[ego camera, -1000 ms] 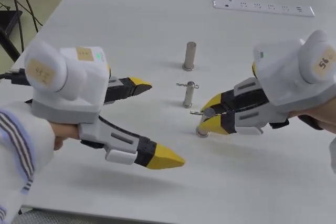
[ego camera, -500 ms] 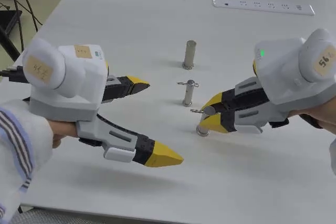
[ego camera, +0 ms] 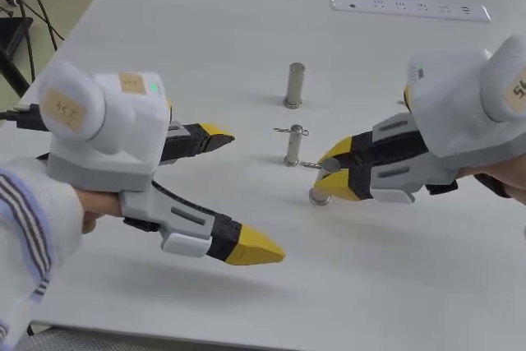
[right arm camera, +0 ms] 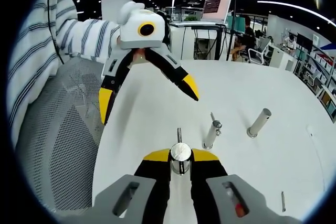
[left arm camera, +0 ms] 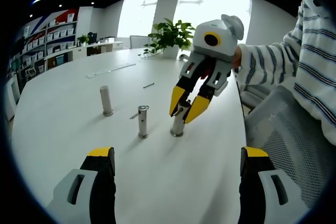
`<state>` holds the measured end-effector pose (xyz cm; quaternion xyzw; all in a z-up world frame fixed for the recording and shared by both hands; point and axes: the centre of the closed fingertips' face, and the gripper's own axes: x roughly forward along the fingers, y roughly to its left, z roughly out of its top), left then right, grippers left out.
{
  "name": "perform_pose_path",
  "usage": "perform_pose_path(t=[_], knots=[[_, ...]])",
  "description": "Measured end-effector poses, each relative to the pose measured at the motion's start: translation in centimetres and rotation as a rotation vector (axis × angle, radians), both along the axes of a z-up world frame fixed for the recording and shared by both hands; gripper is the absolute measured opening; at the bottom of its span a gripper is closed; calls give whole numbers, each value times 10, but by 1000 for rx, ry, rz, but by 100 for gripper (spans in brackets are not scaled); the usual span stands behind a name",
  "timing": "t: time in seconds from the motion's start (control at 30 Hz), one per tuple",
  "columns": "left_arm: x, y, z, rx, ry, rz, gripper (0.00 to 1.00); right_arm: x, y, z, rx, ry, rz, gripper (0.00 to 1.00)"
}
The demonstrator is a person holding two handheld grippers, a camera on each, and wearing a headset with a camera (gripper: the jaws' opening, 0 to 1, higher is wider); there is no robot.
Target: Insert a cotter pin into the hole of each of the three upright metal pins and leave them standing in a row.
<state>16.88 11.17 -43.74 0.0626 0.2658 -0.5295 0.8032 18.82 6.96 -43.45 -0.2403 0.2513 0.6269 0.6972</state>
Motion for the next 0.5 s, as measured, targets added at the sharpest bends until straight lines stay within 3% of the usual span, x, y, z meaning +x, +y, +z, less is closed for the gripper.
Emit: perform_pose_path(t=[0.3, 0.5], knots=[[1, -2, 0, -9, 4, 3, 99, 14, -4, 17, 19, -21, -14, 8], [0, -2, 0, -11, 6, 2, 99, 28, -16, 20, 17, -26, -41, 8]])
